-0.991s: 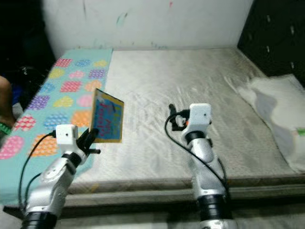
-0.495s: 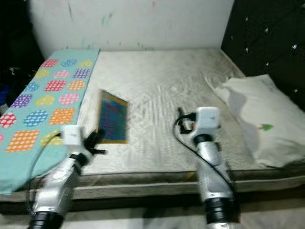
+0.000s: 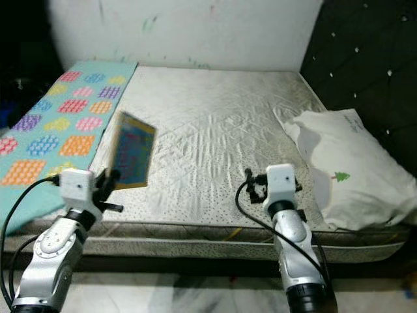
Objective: Clean up the room
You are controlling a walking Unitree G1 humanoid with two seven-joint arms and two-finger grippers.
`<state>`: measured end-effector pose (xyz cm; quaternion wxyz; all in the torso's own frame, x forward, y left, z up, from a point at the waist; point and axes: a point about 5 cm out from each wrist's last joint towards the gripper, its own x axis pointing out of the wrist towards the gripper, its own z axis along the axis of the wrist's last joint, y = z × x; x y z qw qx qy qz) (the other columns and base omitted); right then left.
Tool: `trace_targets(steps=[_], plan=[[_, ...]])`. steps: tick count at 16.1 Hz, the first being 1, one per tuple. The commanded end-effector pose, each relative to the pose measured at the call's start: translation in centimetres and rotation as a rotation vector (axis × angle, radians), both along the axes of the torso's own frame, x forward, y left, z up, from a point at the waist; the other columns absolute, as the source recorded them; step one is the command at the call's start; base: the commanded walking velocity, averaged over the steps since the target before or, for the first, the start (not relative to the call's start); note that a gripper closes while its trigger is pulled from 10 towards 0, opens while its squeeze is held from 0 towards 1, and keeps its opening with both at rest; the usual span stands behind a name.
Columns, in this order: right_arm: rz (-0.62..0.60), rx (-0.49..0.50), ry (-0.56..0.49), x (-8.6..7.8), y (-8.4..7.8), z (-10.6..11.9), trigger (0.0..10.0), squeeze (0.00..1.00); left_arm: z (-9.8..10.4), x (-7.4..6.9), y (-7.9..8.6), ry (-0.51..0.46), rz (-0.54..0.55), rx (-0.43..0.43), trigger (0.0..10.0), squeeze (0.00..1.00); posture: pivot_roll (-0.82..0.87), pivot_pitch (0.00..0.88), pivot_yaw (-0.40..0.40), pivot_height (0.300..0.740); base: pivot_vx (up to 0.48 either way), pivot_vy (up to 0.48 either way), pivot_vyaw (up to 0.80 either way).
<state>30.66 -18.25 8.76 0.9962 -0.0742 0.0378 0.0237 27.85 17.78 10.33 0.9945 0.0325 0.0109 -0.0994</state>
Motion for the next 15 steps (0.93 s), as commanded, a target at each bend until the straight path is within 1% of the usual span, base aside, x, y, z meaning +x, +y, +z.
trace_targets(steps=[1, 3, 4, 5, 6, 7, 8, 9, 10, 12, 14, 15], plan=[[0.003, -0.001, 0.003, 0.0, -0.1, -0.1, 10.0, 0.0, 1.4, 0.1, 0.0, -0.068, 0.004, 0.019, 10.0, 0.0, -0.04, 0.0, -0.08, 0.74, 0.0, 0.0, 0.0], [0.006, -0.002, 0.003, 0.2, -0.1, -0.1, 10.0, 0.0, 1.0, -0.2, 0.0, -0.052, 0.026, 0.02, 10.0, 0.0, -0.05, 0.0, -0.078, 0.74, 0.0, 0.0, 0.0], [0.009, -0.003, 0.0, 0.1, -0.1, -0.2, 10.0, 0.0, 0.5, -0.4, -0.4, -0.036, 0.017, 0.013, 10.0, 0.0, -0.05, 0.0, -0.072, 0.74, 0.0, 0.0, 0.0], [0.012, -0.007, -0.006, 0.0, 0.0, -0.2, 10.0, 0.0, 0.2, -0.6, -0.8, -0.035, 0.005, -0.001, 10.0, 0.0, -0.06, 0.0, -0.065, 0.74, 0.0, 0.0, 0.0], [0.003, -0.016, -0.018, -0.1, 0.1, 0.0, 10.0, 0.0, 0.1, -1.0, -1.6, -0.048, -0.042, -0.017, 10.0, 0.0, -0.08, 0.0, -0.052, 0.74, 0.0, 0.0, 0.0], [-0.001, -0.017, -0.023, -0.2, 0.2, 0.0, 10.0, 0.0, 0.1, -1.3, -1.8, -0.047, -0.056, -0.022, 10.0, 0.0, -0.08, 0.0, -0.045, 0.74, 0.0, 0.0, 0.0], [0.001, -0.004, -0.03, -0.3, 0.2, 0.1, 10.0, 0.0, -0.1, -1.5, -1.6, -0.039, -0.036, -0.037, 10.0, 0.0, -0.08, 0.0, -0.041, 0.74, 0.0, 0.0, 0.0], [-0.006, 0.015, -0.032, -0.5, 0.3, 0.1, 10.0, 0.0, -0.5, -1.8, -1.2, -0.028, 0.012, -0.061, 10.0, 0.0, -0.08, 0.0, -0.036, 0.74, 0.0, 0.0, 0.0], [-0.008, 0.03, -0.033, -0.7, 0.3, 0.1, 10.0, 0.0, -0.6, -2.1, -1.0, -0.03, 0.036, -0.063, 10.0, 0.0, -0.08, 0.0, -0.035, 0.74, 0.0, 0.0, 0.0], [-0.017, 0.064, -0.011, -1.2, 0.4, -0.3, 10.0, 0.0, -0.5, -2.6, -0.9, -0.043, 0.033, -0.057, 10.0, 0.0, -0.07, 0.0, -0.034, 0.74, 0.0, 0.0, 0.0], [-0.034, 0.066, 0.004, -1.5, 0.2, -0.6, 10.0, 0.0, -0.6, -2.9, -0.9, -0.037, 0.023, -0.06, 10.0, 0.0, -0.07, 0.0, -0.029, 0.74, 0.0, 0.0, 0.0], [-0.037, 0.067, 0.028, -1.7, 0.2, -1.0, 10.0, 0.0, -0.7, -3.0, -0.9, -0.031, 0.022, -0.063, 10.0, 0.0, -0.08, 0.0, -0.027, 0.74, 0.0, 0.0, 0.0]])
